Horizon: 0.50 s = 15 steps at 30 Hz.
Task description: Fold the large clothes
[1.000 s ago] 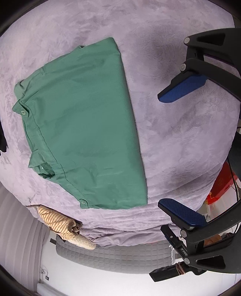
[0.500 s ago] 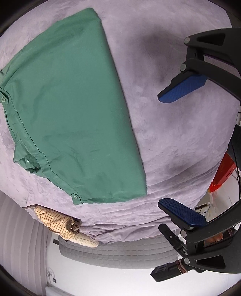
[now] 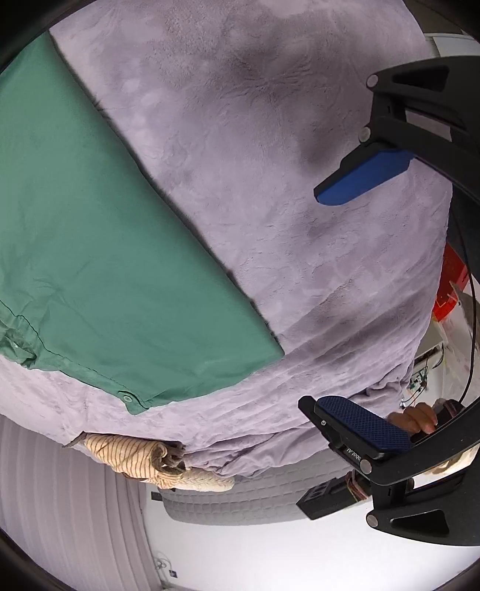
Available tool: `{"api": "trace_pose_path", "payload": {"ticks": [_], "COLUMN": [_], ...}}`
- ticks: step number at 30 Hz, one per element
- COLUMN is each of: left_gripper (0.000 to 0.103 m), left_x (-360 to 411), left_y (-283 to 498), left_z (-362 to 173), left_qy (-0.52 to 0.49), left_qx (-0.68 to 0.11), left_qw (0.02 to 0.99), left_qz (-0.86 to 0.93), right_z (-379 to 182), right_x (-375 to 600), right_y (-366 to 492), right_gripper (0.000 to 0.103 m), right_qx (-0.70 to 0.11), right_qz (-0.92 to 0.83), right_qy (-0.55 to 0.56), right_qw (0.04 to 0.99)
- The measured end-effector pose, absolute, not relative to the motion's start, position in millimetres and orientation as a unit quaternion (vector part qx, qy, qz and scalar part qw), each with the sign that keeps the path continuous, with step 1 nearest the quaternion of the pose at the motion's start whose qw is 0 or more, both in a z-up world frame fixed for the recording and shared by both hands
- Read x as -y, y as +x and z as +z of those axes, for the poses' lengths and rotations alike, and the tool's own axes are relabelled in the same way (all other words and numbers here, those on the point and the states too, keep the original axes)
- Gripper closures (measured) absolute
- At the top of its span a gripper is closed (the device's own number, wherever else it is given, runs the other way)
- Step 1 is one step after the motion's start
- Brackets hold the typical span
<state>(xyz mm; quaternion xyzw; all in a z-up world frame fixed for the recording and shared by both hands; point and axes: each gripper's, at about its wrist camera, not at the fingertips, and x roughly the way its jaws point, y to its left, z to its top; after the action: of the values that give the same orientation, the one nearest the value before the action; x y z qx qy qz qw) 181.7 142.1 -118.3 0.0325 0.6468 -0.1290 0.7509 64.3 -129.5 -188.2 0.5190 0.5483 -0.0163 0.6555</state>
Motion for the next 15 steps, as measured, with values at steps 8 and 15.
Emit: {"api": "trace_pose_path", "payload": {"ticks": [8, 15], "left_gripper": [0.001, 0.001], "left_x": [-154, -150], "left_y": [187, 197], "left_z": [-130, -140], "left_qy": [0.022, 0.024], "left_qx": [-0.651, -0.654], "left_qw": [0.75, 0.747], "left_qz": [-0.112, -0.113], "right_z": [-223, -243], "right_x": [115, 99], "right_y": [89, 123], "right_gripper": [0.0, 0.0], "right_qx": [-0.548, -0.545], "right_qz": [0.024, 0.046], "right_qy": [0.566, 0.568], "right_qw": [0.616, 0.615]}}
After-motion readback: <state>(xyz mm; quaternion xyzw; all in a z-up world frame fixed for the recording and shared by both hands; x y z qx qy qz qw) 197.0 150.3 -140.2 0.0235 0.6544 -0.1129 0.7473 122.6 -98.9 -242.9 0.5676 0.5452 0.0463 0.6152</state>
